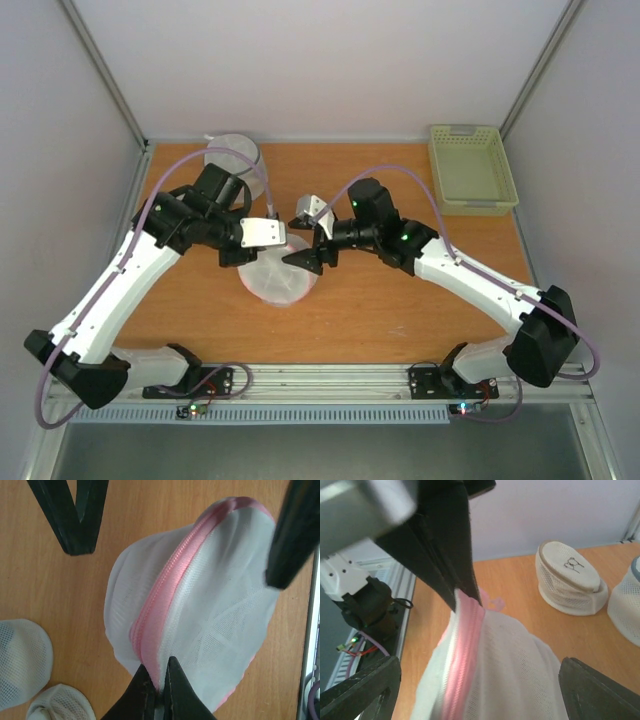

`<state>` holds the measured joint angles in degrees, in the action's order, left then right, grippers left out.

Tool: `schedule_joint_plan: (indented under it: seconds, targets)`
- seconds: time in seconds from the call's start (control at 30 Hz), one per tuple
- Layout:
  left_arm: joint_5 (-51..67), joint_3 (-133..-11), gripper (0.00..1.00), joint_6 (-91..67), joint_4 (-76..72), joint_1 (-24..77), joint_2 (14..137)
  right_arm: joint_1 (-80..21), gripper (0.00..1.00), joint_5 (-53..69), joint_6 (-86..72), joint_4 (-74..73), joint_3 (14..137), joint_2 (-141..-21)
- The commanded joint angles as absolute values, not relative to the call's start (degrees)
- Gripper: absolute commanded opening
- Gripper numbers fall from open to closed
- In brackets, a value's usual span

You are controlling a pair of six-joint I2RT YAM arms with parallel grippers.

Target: Unzip the laundry bag and remove the bra

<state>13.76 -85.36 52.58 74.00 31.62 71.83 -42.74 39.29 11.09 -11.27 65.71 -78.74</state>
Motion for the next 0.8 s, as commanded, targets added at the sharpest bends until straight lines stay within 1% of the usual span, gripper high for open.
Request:
schedule_joint_plan:
  seconds: [0.0,0.07,0.13,0.2,0.23,0.27,0.37,0.4,0.47,0.53,0.57,0.6,0.63,0.67,0.7,0.73,0.77]
  targets:
    - [13.77,-86.45,0.01,50.32,70.37,32.21,71.25,-43.68,0.86,34.79,11.16,-5.65,64.74,-78.82]
    - [13.88,-86.13,0.01,50.59,69.79,32.25,71.10,-43.67,0.84,34.25,11.77,-5.54,64.67,-79.45]
    - [13.84,-85.80,0.00,50.29,68.86,32.25,71.10,-43.89,0.76,34.91,11.86,-6.09,64.96,-80.66]
    - [14.33,-85.83,0.00,49.82,68.06,32.22,71.09,-44.34,0.59,34.98,12.07,-7.17,65.52,-81.70]
    - [14.54,-85.91,0.00,49.47,67.49,32.25,71.02,-44.46,0.52,35.17,12.24,-7.42,65.59,-81.97]
    - [14.65,-85.98,0.01,49.00,67.05,32.26,71.02,-44.55,0.50,35.49,12.41,-7.32,65.46,-82.00]
    - [14.99,-85.49,0.01,47.77,66.18,32.24,70.72,-44.71,0.50,35.42,12.94,-6.93,65.02,-81.96]
    - [15.35,-85.17,0.01,47.65,66.12,32.25,70.59,-44.73,0.47,35.09,13.04,-6.99,65.04,-81.99]
    - [16.16,-84.64,0.01,47.88,66.14,32.26,70.08,-44.73,0.31,34.68,13.09,-7.31,65.44,-82.31]
    - [16.31,-84.19,0.01,47.62,65.72,32.26,69.90,-44.74,0.09,35.03,13.13,-7.79,65.96,-82.55]
    - [15.90,-83.87,0.01,46.45,64.81,32.21,69.80,-44.74,0.02,34.72,12.90,-7.79,66.03,-82.34]
    - [14.86,-83.42,0.01,45.08,63.38,32.25,69.64,-44.74,0.01,33.97,12.46,-7.49,65.94,-82.14]
    - [11.62,-82.93,0.11,42.25,60.92,32.26,69.54,-44.69,0.01,32.91,11.96,-7.06,65.73,-81.60]
    - [7.77,-82.25,0.54,36.69,58.10,32.16,69.46,-44.47,0.01,31.83,10.99,-5.65,65.29,-80.95]
    - [4.23,-81.70,0.81,33.12,55.45,31.94,69.36,-43.98,0.01,31.32,9.82,-3.52,64.22,-79.65]
    - [2.41,-81.48,0.93,28.68,53.44,31.16,69.28,-43.06,0.01,31.44,7.98,0.22,62.58,-77.25]
    - [2.93,-81.51,0.99,25.76,52.52,29.66,68.92,-41.80,0.01,31.67,5.67,4.83,60.06,-75.10]
